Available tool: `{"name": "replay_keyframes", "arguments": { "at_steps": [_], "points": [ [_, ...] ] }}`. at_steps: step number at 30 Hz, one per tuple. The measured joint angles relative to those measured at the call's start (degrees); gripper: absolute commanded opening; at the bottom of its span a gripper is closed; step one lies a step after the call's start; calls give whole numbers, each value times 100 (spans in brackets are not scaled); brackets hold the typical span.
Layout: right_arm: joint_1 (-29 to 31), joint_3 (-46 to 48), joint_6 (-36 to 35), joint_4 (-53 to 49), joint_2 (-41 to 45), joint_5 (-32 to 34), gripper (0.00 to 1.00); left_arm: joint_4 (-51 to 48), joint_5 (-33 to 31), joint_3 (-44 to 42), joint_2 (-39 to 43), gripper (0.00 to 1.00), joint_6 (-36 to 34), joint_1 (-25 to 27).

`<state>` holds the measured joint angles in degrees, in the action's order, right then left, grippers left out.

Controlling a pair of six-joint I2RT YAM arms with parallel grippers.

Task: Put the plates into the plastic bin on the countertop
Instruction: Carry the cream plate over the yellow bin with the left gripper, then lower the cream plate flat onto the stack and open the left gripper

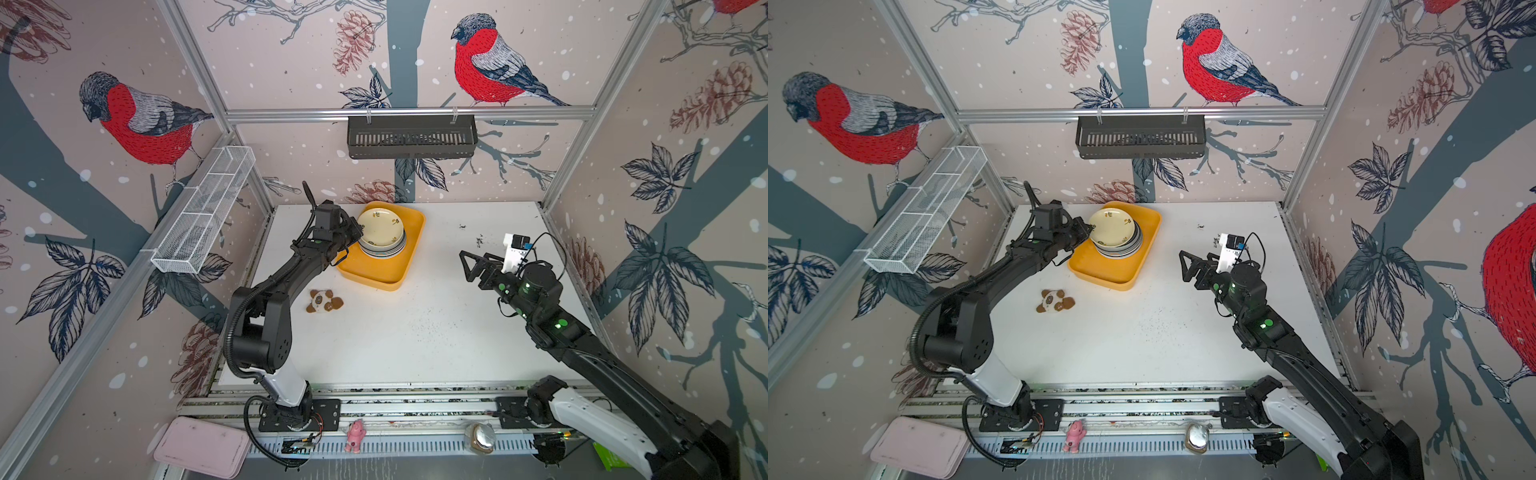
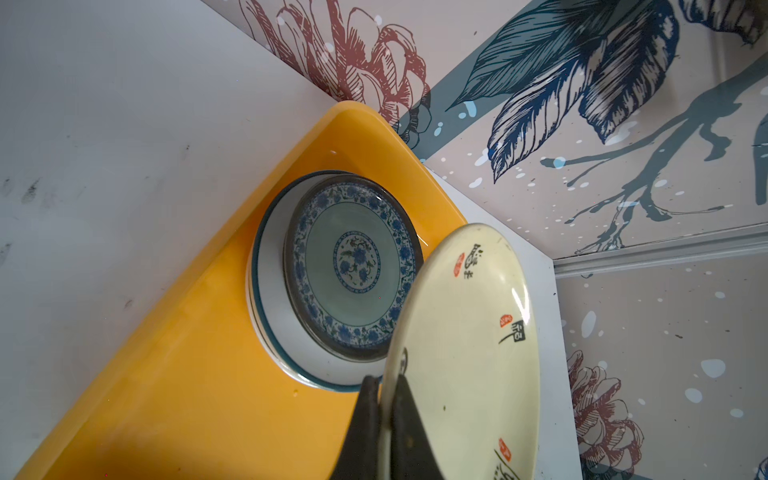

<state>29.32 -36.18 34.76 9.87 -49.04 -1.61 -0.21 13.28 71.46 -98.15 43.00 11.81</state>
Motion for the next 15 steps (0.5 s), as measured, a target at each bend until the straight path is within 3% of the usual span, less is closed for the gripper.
{"name": "replay_keyframes", "arguments": {
  "at_steps": [15],
  "points": [
    [-273, -4, 101, 96, -348, -162, 100, 35, -7, 1040, -1473, 0, 52, 0]
  ]
}}
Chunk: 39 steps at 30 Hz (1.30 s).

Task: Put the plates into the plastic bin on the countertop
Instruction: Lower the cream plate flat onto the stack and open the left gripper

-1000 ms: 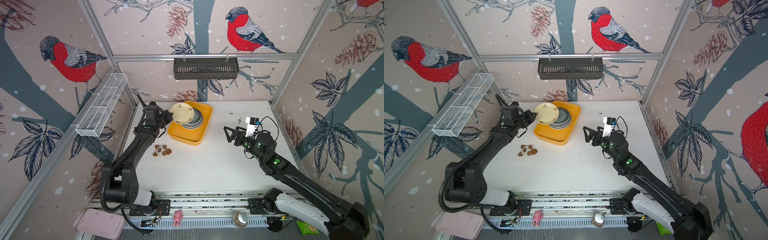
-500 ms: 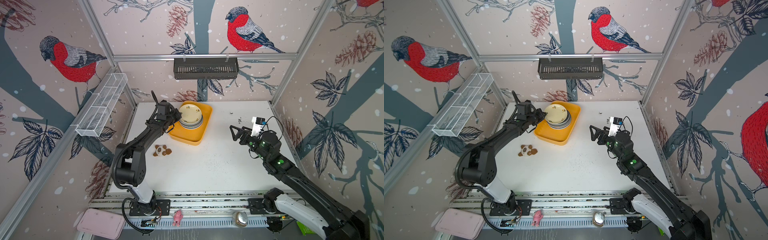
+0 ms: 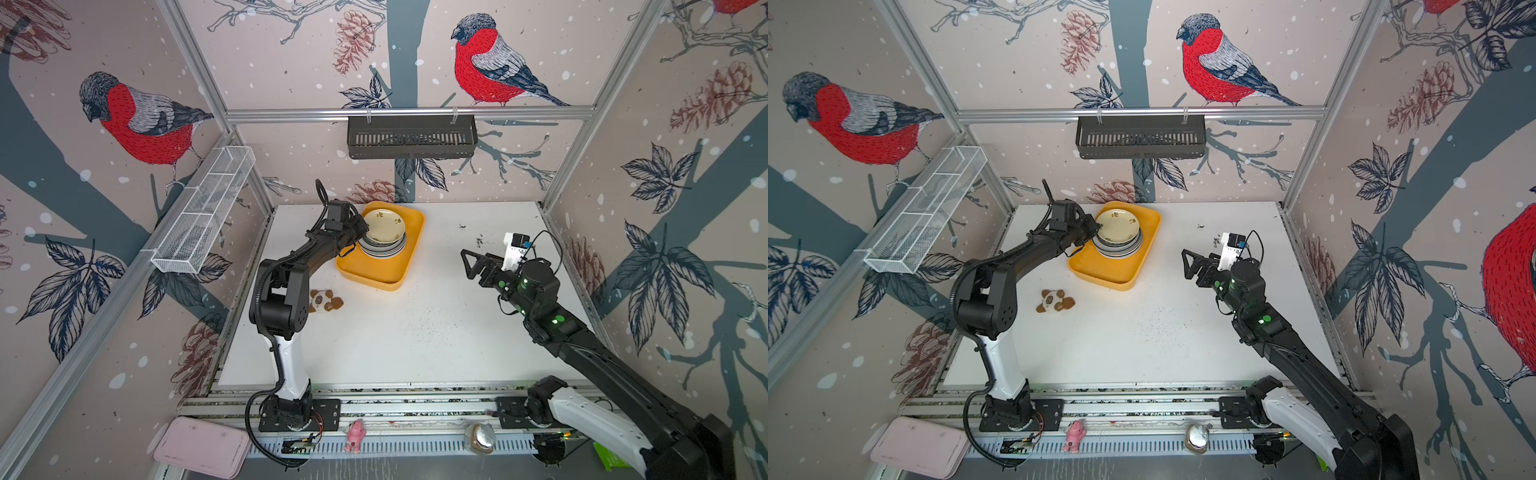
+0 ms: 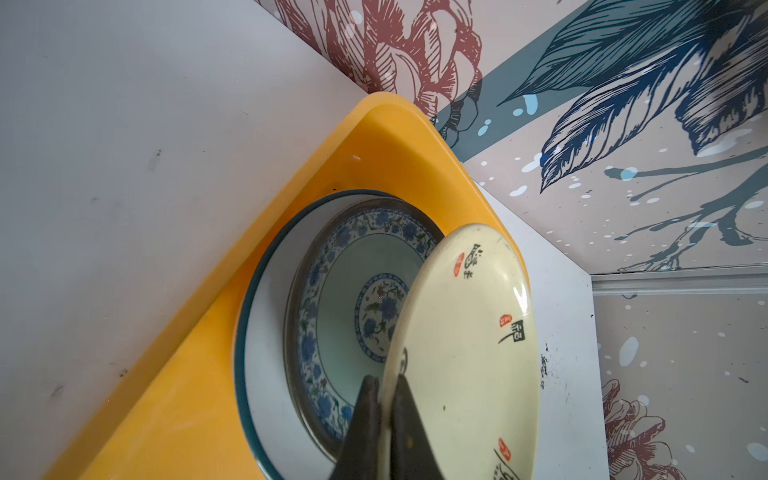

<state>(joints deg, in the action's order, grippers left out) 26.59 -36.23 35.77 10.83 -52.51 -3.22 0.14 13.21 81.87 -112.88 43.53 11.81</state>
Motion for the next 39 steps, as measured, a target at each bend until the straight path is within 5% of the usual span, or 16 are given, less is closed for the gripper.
{"name": "replay_keyframes", "arguments": {
  "at_steps": [24, 39],
  "points": [
    [-273, -470, 26, 391, -1027, -424, 100, 127, -275, 444, -721, 0, -48, -2],
    [-308, -468, 50, 422, -1045, -428, 100, 225, -424, 214, -568, 28, -98, -4]
  ]
}}
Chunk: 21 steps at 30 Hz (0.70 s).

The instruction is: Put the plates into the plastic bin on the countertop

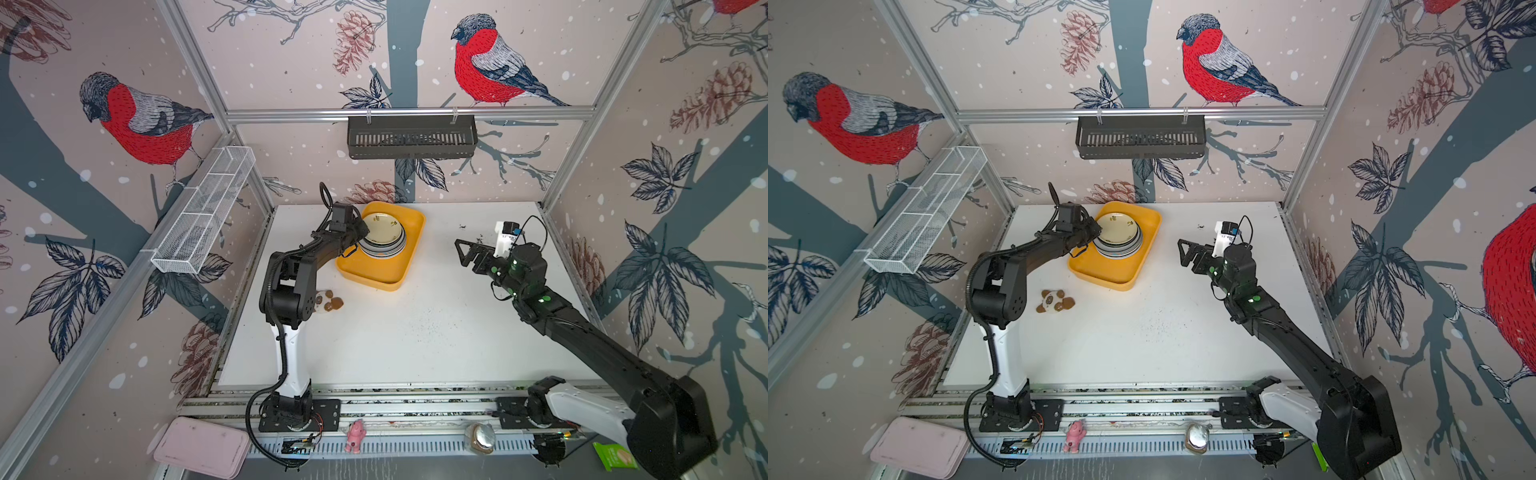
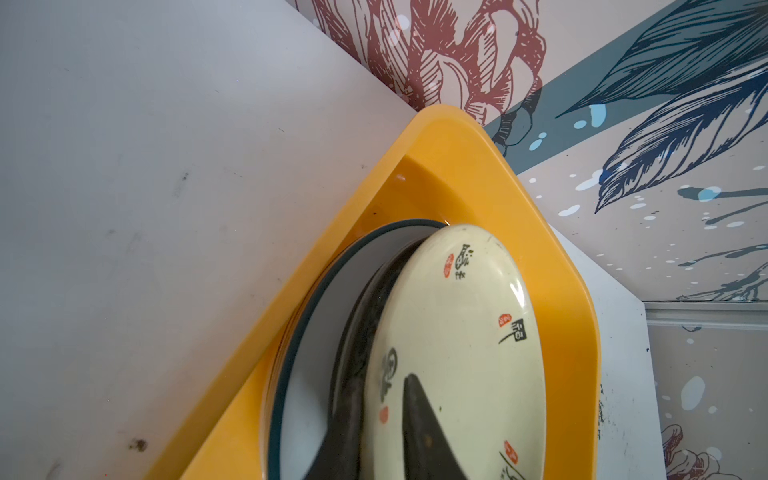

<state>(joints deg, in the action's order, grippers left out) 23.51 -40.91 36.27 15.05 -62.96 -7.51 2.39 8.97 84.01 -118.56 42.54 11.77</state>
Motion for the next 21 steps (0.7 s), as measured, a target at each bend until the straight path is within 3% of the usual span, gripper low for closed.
{"name": "replay_keyframes", "arguments": {
  "at_steps": [10, 21],
  "points": [
    [-7, 144, 144, 4, 155, -11, 100, -7, 9, -114, 409, 70, -243, 15],
    [-2, 417, 297, -264, 890, 205, 100, -131, 177, -597, 984, 81, -505, 39]
  ]
}}
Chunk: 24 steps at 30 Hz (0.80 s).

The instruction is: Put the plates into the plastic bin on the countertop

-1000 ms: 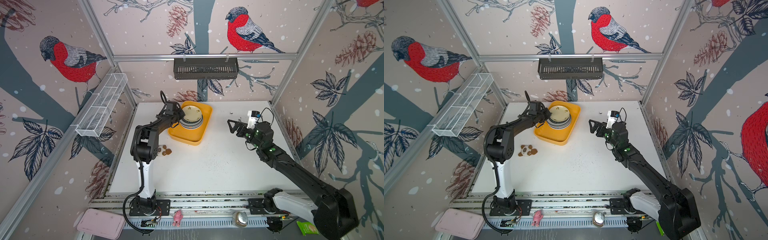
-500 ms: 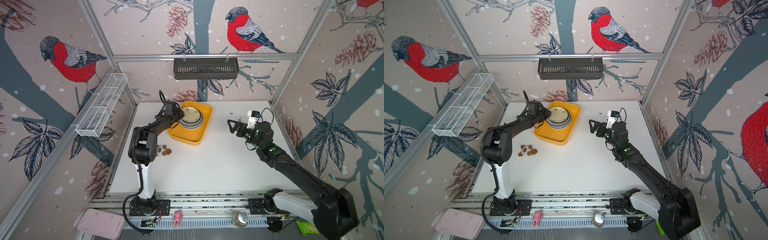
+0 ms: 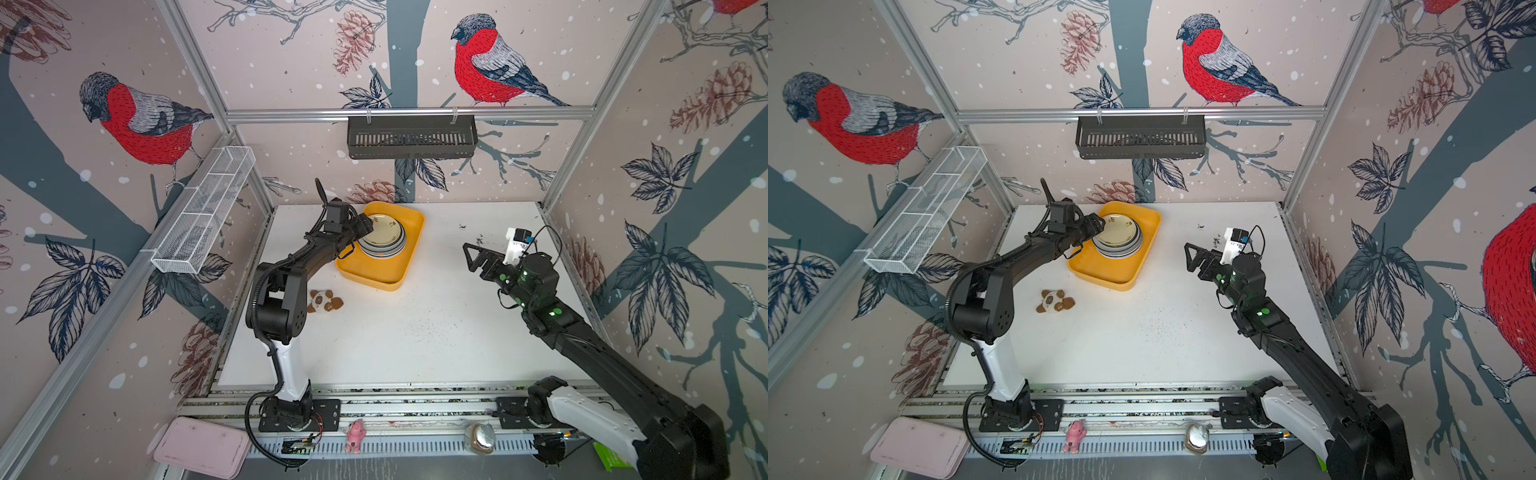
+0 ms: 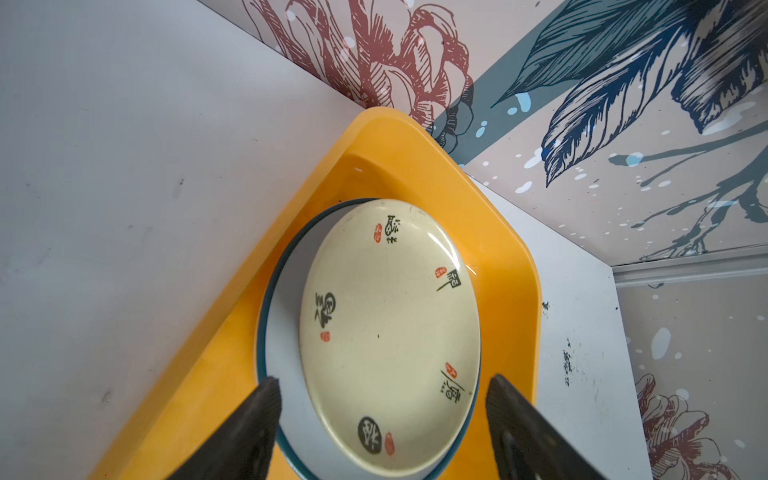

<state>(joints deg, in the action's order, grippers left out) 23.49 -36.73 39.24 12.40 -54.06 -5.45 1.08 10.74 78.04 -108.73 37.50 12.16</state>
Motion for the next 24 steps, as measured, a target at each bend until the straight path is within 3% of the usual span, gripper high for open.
{"name": "replay_keyframes", "arguments": {
  "at_steps": [9, 24],
  "points": [
    [15, 107, 103, -251, 330, 105, 100, 96, 105, -415, 699, 96, -197, 63],
    [356, 337, 181, -535, 999, 398, 100, 470, -155, -1825, 2461, 97, -706, 85]
  ]
}}
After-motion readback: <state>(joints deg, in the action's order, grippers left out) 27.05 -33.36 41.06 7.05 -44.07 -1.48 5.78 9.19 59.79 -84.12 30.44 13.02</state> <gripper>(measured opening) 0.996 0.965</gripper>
